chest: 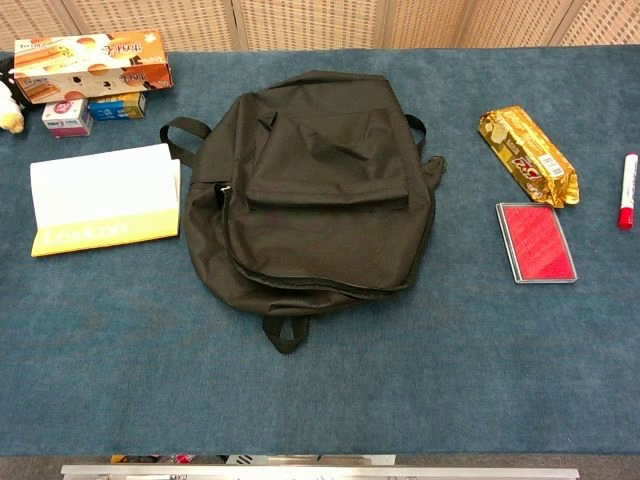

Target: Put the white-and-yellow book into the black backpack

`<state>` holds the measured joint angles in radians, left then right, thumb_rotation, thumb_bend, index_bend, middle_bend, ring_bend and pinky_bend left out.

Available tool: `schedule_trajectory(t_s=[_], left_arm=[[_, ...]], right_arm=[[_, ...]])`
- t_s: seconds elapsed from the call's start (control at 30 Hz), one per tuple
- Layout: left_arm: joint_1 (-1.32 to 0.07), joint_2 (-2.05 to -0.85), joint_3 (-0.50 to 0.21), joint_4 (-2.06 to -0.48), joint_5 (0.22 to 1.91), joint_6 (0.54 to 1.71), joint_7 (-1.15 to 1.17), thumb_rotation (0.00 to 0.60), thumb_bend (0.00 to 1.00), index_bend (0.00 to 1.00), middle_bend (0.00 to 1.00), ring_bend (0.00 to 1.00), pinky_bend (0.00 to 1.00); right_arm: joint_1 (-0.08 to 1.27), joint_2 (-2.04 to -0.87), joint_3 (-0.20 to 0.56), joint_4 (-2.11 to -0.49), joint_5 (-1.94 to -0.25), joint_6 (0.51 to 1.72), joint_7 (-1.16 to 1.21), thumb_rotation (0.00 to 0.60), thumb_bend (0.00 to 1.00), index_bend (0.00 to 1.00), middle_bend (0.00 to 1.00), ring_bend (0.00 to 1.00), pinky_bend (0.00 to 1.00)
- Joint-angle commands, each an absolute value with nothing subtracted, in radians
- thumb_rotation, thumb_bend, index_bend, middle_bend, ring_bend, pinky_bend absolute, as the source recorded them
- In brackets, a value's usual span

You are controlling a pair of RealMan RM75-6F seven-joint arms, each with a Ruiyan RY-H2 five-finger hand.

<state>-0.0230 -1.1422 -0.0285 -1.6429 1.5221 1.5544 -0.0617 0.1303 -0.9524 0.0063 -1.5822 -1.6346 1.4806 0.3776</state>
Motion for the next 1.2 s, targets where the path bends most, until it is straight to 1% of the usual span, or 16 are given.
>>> schedule_trajectory(t_s=[0.03,0.23,0.33,0.5,0.9,1.07,1.2], left_arm=[[-0.022,-1.142,-0.027,-1.643,1.524,1.554,-0.062,0.6,0.2,0.12,0.14,0.11,0.11],[-0.023,-1.139,-0.019,-1.639,1.543,1.555,-0.062,0.6,0.2,0.12,0.14,0.11,0.11],[-0.033,-1.131,-0.014,-1.642,1.559,1.543,-0.06,0.6,0.2,0.12,0.14,0.11,0.11],[-0.067,-1.123,-0.006,-1.649,1.594,1.502,-0.025,0.6,0.2,0.12,0.14,0.11,0.11],[-0.204,-1.149,0.005,-1.671,1.613,1.282,0.106,0.6,0.2,0.12,0.12,0.11,0.11],[-0.268,-1.191,-0.017,-1.663,1.545,1.171,0.154,0.6,0.2,0.11,0.11,0.11,0.11],[-0.303,-1.215,-0.035,-1.658,1.478,1.109,0.203,0.6,0.2,0.08,0.09,0.1,0.11]], right_arm=[[0.13,-0.953,0.008,-1.58,-1.636,1.485,0.382,0.6,0.17,0.3,0.28,0.2,0.29],[0.126,-0.943,0.018,-1.587,-1.636,1.508,0.402,0.6,0.17,0.3,0.28,0.2,0.29],[0.123,-0.94,0.029,-1.589,-1.631,1.527,0.41,0.6,0.17,0.3,0.28,0.2,0.29],[0.13,-0.928,0.035,-1.595,-1.627,1.52,0.414,0.6,0.17,0.3,0.28,0.2,0.29],[0.139,-0.936,0.04,-1.585,-1.625,1.508,0.411,0.6,0.17,0.3,0.28,0.2,0.29],[0.139,-0.942,0.038,-1.578,-1.629,1.508,0.414,0.6,0.17,0.3,0.28,0.2,0.29],[0.134,-0.942,0.037,-1.573,-1.632,1.518,0.418,0.6,0.17,0.3,0.28,0.2,0.29]])
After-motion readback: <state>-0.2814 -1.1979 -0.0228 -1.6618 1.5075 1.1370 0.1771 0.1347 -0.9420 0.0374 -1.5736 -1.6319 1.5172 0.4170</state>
